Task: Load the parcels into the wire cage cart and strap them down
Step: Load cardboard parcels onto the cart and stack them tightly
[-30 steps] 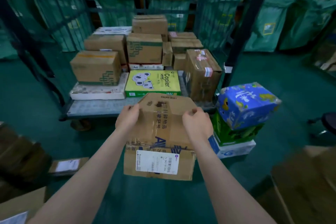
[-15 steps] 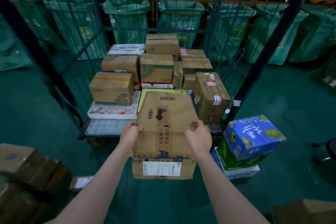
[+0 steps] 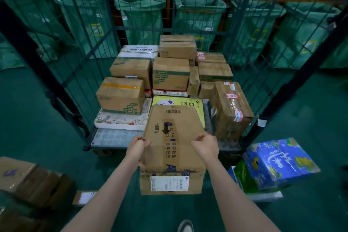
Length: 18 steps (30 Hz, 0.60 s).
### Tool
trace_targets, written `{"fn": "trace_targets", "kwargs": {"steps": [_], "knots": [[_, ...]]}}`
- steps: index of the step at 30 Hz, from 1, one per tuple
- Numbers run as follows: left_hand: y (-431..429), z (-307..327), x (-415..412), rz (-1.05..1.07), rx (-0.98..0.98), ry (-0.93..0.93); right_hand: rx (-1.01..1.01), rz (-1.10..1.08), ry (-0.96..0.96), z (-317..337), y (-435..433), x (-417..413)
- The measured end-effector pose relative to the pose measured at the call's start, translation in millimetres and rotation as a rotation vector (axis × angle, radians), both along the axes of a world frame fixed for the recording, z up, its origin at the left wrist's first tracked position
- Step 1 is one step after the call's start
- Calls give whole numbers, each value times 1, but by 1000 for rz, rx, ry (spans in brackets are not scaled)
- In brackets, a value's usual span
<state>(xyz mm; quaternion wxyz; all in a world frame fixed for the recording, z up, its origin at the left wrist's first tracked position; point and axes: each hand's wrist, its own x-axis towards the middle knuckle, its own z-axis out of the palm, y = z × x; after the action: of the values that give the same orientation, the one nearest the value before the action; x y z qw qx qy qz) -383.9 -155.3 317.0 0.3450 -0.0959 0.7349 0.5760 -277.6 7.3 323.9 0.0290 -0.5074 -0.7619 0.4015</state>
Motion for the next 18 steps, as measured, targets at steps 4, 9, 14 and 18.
{"fn": "trace_targets", "kwargs": {"steps": [4,9,14,18], "knots": [[39,-10,-41,19,-10,28,-30,2,-3,-11,38,-42],[87,-19,-100,86,2,36,-2,38,-5,-19,85,-103],[121,-32,-149,165,38,10,-10,67,-23,-31,121,-156],[135,-50,-194,180,16,10,-35,114,-18,-45,140,-202]]}}
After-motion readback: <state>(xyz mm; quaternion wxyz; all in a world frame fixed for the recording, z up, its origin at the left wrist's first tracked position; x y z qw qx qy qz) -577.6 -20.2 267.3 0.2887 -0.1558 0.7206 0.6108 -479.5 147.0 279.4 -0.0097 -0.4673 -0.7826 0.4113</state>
